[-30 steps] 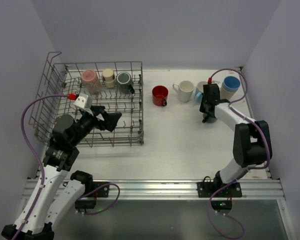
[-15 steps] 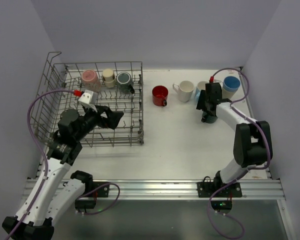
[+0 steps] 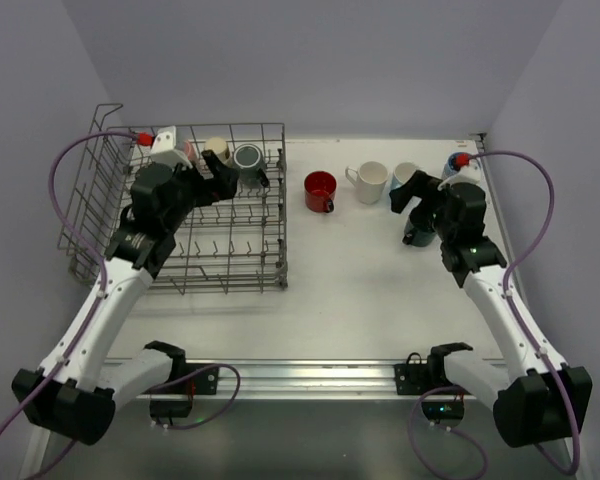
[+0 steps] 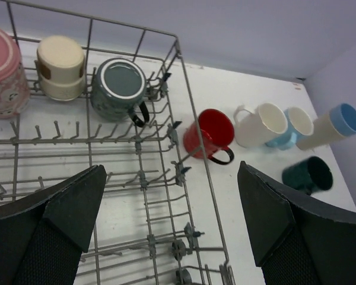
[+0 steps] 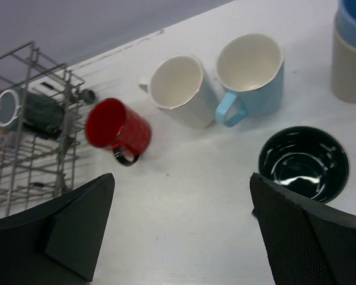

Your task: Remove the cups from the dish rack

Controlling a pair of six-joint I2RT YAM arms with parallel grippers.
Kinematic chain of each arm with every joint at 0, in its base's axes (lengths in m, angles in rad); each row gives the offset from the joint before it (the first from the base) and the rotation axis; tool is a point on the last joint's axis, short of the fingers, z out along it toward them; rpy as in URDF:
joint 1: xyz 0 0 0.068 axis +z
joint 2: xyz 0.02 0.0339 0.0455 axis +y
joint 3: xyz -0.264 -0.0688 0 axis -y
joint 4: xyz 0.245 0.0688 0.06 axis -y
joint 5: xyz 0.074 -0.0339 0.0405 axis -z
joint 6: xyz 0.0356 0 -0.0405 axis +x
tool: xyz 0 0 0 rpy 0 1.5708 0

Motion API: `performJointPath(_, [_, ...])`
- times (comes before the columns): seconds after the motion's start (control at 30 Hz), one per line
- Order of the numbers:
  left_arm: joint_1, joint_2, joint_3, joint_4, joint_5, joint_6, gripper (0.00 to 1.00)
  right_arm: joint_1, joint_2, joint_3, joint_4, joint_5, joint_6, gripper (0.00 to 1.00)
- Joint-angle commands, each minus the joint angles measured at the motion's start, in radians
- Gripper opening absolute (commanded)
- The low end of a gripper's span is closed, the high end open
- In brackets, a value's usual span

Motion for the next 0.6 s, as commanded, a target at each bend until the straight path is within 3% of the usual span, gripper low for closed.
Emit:
performJointPath(0.0, [-0.005,0.184,0.108,0.028,-0.178,-0.058,1.00,0.034,-0.100,-0.088,0.110,-0.159,0.075,0.99])
performJointPath(0.3, [-0.016,0.664,0.443,-0.024,-0.357,-0.061,1.00,0.112,-0.272,-0.232,0.226,-0.293,0.128,0.99])
performJointPath(0.57, [-0.039,1.015,0.748,-0.130,-0.489,-0.015,1.00,0.263,-0.269,-0.257,0.280,-0.317,0.117,0.99])
